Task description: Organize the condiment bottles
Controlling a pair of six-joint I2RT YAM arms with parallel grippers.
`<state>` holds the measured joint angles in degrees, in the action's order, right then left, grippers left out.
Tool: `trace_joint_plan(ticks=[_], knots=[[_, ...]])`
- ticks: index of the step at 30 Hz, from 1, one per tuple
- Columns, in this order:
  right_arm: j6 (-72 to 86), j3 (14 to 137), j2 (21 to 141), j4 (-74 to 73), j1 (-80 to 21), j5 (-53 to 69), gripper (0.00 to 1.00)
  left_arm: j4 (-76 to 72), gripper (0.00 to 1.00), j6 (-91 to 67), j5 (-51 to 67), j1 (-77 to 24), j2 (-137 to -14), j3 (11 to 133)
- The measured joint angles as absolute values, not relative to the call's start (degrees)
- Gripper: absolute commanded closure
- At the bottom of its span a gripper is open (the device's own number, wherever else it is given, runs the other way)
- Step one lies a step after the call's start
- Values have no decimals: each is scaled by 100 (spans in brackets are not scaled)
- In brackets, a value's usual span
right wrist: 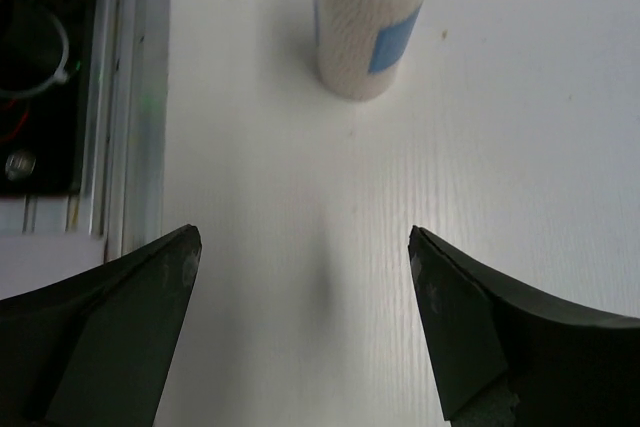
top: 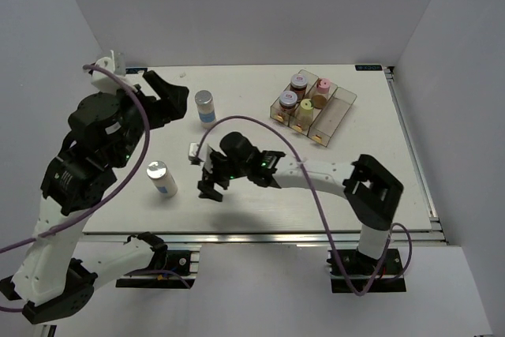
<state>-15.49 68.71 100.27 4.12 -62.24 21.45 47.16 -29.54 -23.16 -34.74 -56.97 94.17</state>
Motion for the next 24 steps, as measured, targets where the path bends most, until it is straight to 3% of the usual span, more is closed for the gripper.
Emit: trace_joint_plan(ticks=[13, 24], knots=[[-1020, 9172, 12116, 897, -6869, 1059, 11, 5203, 2, -3004, -2421, -3474, -5260, 9415], [-829, 10580, 13085, 869, -6869, 690, 11, 5365, 2, -3002, -2469, -3474, -5183, 9411]])
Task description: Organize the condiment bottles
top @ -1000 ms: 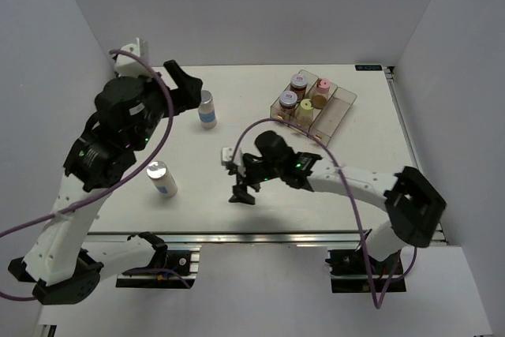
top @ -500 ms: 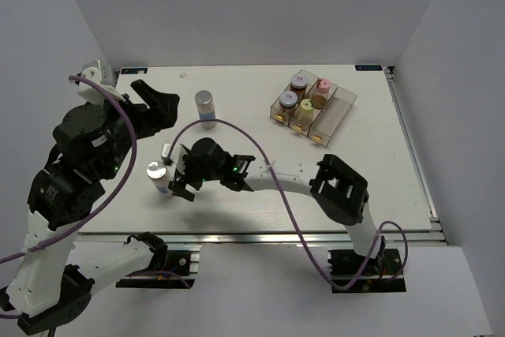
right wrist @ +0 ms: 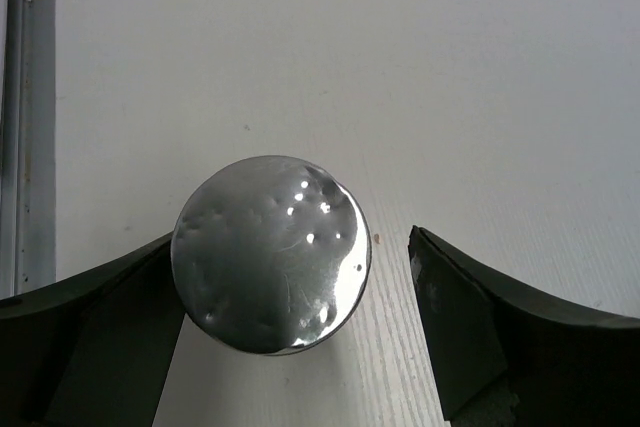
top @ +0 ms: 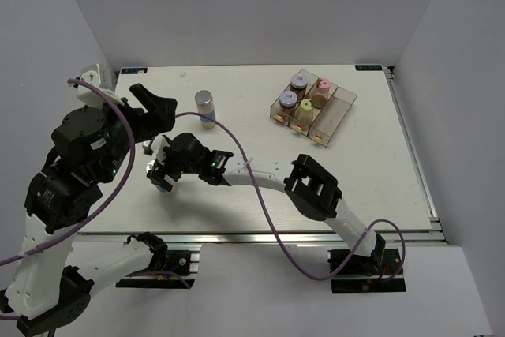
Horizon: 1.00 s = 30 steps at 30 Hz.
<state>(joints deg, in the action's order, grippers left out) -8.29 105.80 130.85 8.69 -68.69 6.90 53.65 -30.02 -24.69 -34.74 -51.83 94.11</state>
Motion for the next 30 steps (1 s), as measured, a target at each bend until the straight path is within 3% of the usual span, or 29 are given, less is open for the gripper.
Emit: trace_joint_plan(ticks=[6, 10, 13, 17, 24, 30], knots=[[-784, 10779, 13257, 878, -6871, 679, 14, 5406, 2, -2998, -2469, -3474, -5194, 9411], [-751, 10790, 13264, 893, -6871, 703, 23, 5402, 2, -2993, -2469, -3474, -5196, 9378], [-738, 10790, 13264, 941, -6871, 790, 42, 5411, 2, -2987, -2467, -3474, -5218, 9341], [-746, 10687, 13260, 1111, -6864, 849, 99, 5433, 2, -2985, -2467, -3474, -5280, 9341], [-755, 9717, 12580, 1288, -6589, 1518, 100, 5426, 2, -2958, -2469, -3474, -5264, 9330], [-585, 8783, 11091, 268, -5234, 3214, 100, 5140, 2, -2829, -2484, -3474, -5203, 9072]])
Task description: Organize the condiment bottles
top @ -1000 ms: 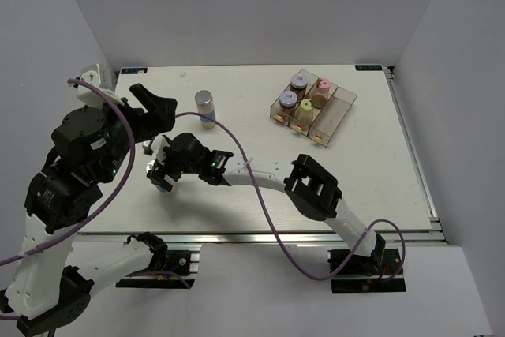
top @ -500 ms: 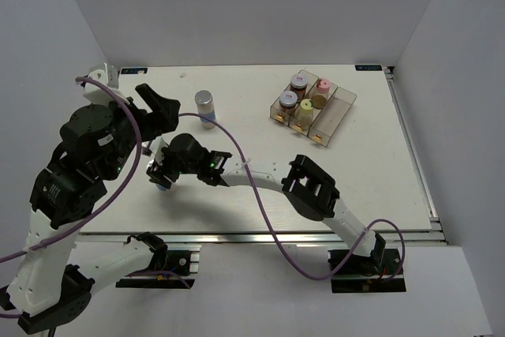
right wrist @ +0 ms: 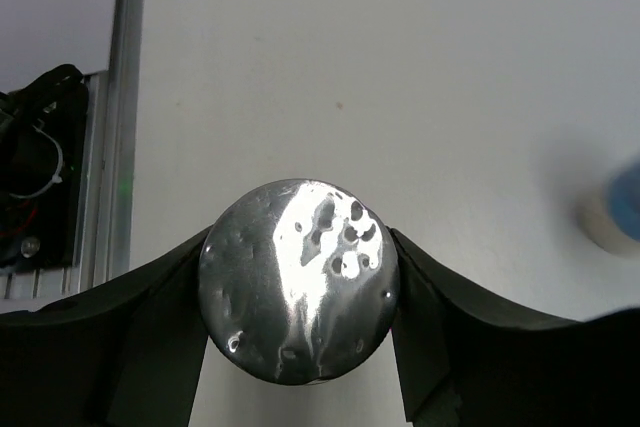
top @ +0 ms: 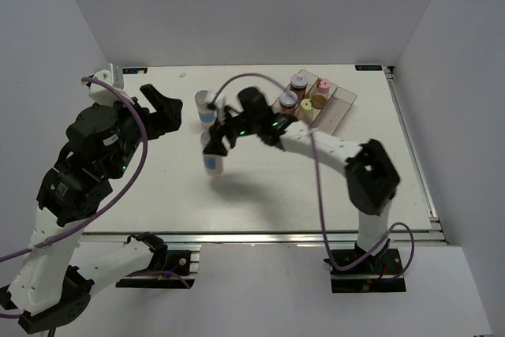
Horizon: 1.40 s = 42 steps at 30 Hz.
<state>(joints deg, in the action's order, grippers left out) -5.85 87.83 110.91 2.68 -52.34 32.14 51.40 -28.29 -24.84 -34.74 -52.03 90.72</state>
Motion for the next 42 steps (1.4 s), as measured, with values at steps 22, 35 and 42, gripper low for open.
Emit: trace_joint_plan(ticks=[22, 35, 42], knots=[[-805, 7629, 8023, -1671, 434, 2871, 100, 3970, 2, -3061, -2403, -3225, -6637, 6993], [-757, 8049, 9660, -991, 701, 2703, 100, 3879, 2, -3297, -2154, -3203, -6746, 6805], [-534, 8536, 10348, -550, 701, 2589, 100, 3907, 2, -3393, -2126, -3203, -6576, 6497]])
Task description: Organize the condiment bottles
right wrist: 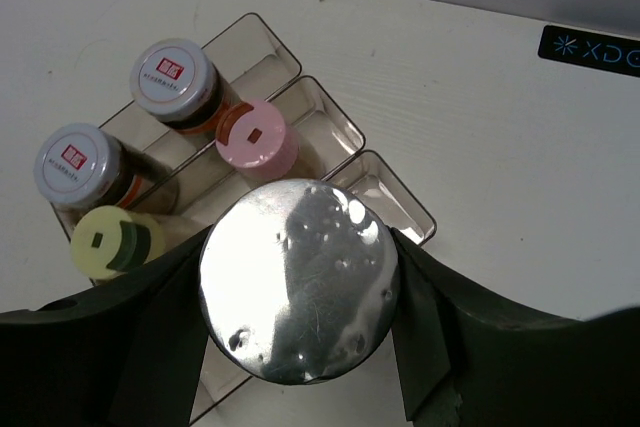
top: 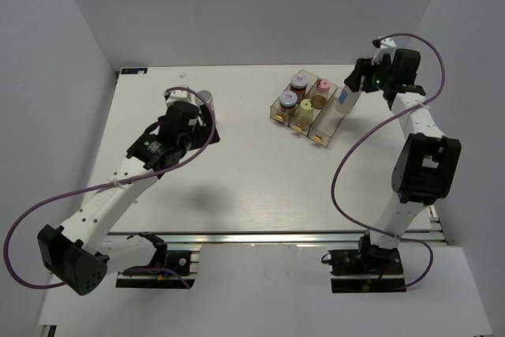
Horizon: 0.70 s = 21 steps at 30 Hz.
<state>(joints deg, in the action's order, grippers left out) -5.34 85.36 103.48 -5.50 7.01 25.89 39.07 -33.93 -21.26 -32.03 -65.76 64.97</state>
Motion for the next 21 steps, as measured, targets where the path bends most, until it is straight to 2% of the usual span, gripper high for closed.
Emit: trace_joint_plan(ticks=[21], knots=[[-478, 9067, 11399, 123, 685, 2381, 100, 4132, 2, -3402, -2102, -3205, -6737, 6486]])
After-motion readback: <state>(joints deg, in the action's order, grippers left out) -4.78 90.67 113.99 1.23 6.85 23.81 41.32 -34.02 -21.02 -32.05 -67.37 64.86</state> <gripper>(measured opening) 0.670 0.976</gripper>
